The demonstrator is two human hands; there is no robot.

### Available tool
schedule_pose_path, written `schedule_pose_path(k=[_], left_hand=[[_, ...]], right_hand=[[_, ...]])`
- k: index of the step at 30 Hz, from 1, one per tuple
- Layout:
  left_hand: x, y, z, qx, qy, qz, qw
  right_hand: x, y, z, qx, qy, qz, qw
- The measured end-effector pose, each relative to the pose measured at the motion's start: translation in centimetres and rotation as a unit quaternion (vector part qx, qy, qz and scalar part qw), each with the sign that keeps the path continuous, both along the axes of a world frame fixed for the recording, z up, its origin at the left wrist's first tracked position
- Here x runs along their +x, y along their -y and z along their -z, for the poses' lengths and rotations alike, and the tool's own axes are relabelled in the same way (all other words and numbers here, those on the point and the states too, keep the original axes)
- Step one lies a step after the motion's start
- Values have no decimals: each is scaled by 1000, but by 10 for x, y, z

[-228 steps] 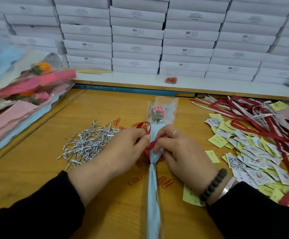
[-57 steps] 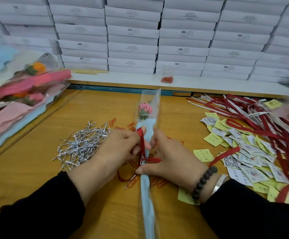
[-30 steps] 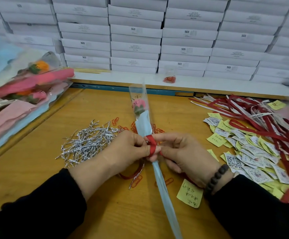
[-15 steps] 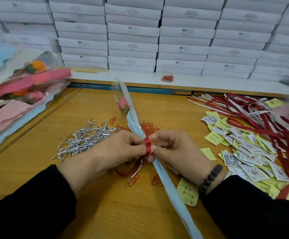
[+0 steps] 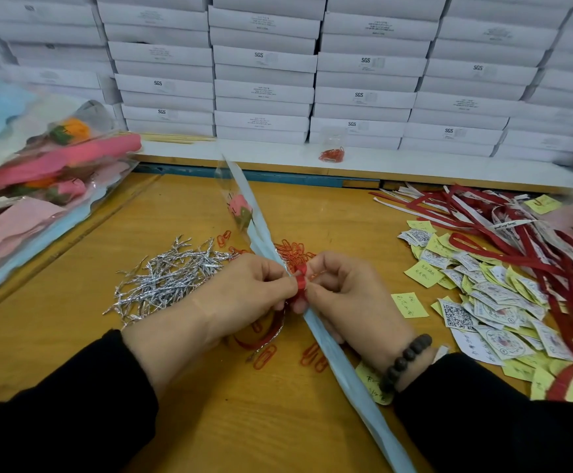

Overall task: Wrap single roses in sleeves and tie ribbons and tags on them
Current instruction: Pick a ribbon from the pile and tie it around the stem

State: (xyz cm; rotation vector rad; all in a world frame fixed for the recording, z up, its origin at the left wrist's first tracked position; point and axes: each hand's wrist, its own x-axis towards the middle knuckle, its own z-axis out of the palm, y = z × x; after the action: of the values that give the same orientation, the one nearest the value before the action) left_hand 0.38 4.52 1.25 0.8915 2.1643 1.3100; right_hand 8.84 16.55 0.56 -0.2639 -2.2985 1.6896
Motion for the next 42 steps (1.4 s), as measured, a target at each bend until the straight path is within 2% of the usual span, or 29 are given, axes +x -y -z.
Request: schedule_pose_path(k=[5,8,12,17,21,29,36,39,42], left_hand=[[3,-2,-3,0,-34,6,999],[4,-2,-2,-9,-29,19,999],[6,-3,-3,-35,-70,24,997],[5,-1,-2,-14,-19,8,1000],[5,-2,-3,-9,-31,3,999],[-1,-2,2,8,-51,-26,998],[-7,1,7,4,-45,-53,998],[-8,2,7,-4,-70,-59,996],[-9,4,6,-31,-108,-62,992]], right_hand=[[-2,4,3,-45,17,18,999],[-2,6,4,-64,36,2,997],[-2,6,2,-58,63,-28,996],[0,5,2,44,46,3,998],[0,6,3,73,37,23,996],[-3,-3,2,-97,84,34,991],[-2,-6,-2,-133,147,37,980],[-1,-10,-7,-98,163,35,981],[2,-17,-12,-11,185,31,982]])
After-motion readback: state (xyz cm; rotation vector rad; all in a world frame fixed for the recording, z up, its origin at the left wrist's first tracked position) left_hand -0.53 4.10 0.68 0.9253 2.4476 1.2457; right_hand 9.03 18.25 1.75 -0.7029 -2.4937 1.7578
